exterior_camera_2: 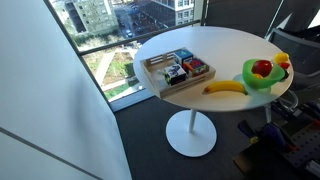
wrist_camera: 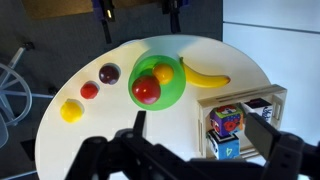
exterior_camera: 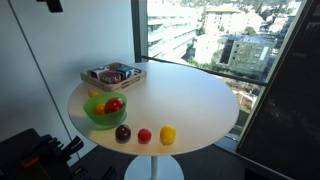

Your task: Put the red plastic fruit in the bowl

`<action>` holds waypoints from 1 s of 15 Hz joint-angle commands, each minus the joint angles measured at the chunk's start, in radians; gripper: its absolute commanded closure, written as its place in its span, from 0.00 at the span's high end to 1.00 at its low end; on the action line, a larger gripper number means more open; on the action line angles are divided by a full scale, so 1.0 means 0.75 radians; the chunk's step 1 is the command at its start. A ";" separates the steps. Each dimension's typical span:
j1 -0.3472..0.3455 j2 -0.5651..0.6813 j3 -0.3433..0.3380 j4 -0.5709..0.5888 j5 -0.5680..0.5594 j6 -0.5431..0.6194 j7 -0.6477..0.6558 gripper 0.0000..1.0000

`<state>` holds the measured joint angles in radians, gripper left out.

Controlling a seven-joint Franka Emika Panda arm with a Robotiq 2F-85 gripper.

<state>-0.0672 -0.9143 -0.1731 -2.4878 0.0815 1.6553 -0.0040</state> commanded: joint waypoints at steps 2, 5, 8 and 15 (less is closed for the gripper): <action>-0.022 0.117 0.026 0.073 0.013 0.040 0.003 1.00; -0.029 0.197 0.029 0.096 0.009 0.086 0.017 1.00; -0.048 0.278 0.026 0.114 0.001 0.119 0.031 1.00; -0.139 0.431 0.003 0.115 -0.018 0.132 0.053 1.00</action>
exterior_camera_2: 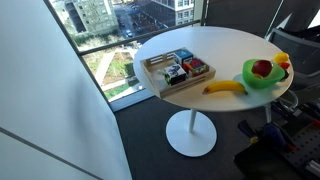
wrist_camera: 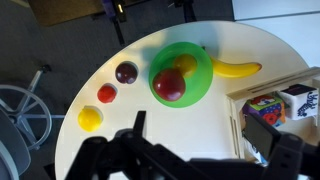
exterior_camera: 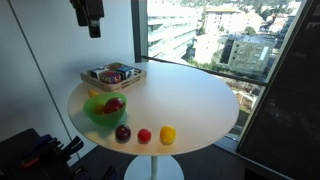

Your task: Put the red plastic fruit in the bowl

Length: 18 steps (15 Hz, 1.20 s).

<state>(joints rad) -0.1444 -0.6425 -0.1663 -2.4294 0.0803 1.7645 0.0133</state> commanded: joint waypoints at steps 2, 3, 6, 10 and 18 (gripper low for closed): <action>-0.066 0.101 -0.012 0.029 -0.025 -0.014 0.034 1.00; -0.082 0.115 -0.012 0.022 -0.033 -0.002 0.042 1.00; -0.123 0.155 -0.010 0.007 -0.070 0.038 0.070 1.00; -0.146 0.207 -0.014 -0.010 -0.109 0.124 0.101 1.00; -0.141 0.252 -0.021 -0.024 -0.122 0.241 0.110 1.00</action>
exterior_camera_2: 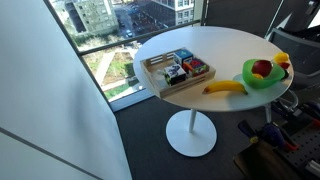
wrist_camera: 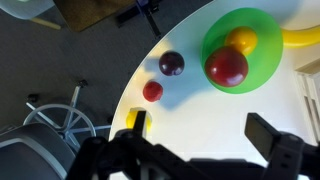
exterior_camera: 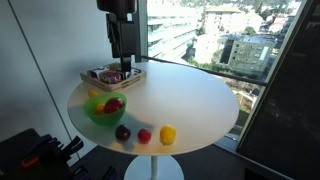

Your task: Put the red plastic fruit in the bowl

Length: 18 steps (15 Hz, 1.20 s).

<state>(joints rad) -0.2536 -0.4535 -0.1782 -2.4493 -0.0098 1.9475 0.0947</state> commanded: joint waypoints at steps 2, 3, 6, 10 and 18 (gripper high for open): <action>0.006 0.002 -0.005 0.000 -0.002 -0.001 0.002 1.00; 0.006 0.003 -0.005 -0.001 -0.002 -0.001 0.002 1.00; 0.006 0.003 -0.005 -0.001 -0.002 -0.001 0.001 1.00; -0.001 0.040 0.009 -0.006 -0.021 0.025 0.039 1.00; -0.021 0.173 0.024 -0.048 -0.041 0.254 0.243 1.00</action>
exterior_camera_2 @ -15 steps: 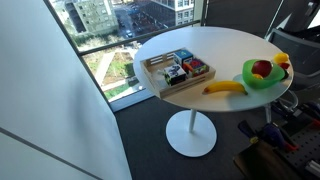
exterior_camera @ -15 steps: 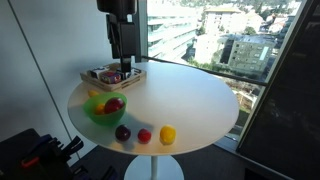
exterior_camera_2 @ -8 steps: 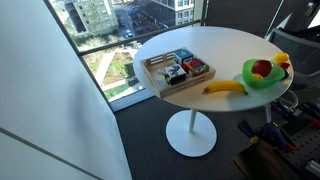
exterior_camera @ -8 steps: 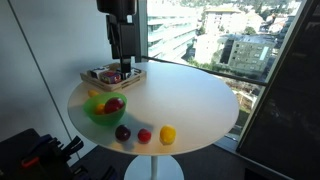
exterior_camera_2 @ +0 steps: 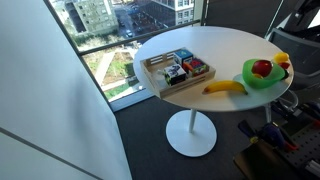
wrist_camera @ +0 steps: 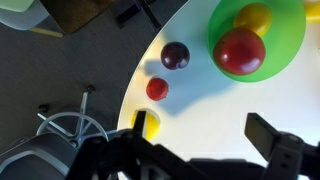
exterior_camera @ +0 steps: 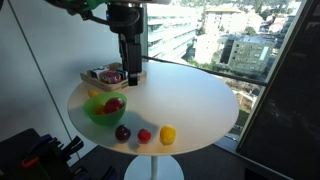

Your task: Put the red plastic fruit in the bowl

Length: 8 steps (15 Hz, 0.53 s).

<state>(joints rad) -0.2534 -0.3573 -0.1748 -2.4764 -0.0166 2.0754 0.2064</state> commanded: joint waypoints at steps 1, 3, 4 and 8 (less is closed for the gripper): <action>-0.021 0.066 0.020 -0.014 -0.034 0.111 0.120 1.00; -0.026 0.114 0.022 -0.021 -0.045 0.163 0.180 1.00; -0.027 0.138 0.022 -0.020 -0.059 0.179 0.206 1.00; -0.027 0.234 0.015 -0.020 -0.133 0.245 0.272 1.00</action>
<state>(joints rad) -0.2579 -0.2267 -0.1742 -2.4943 -0.0682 2.2225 0.3614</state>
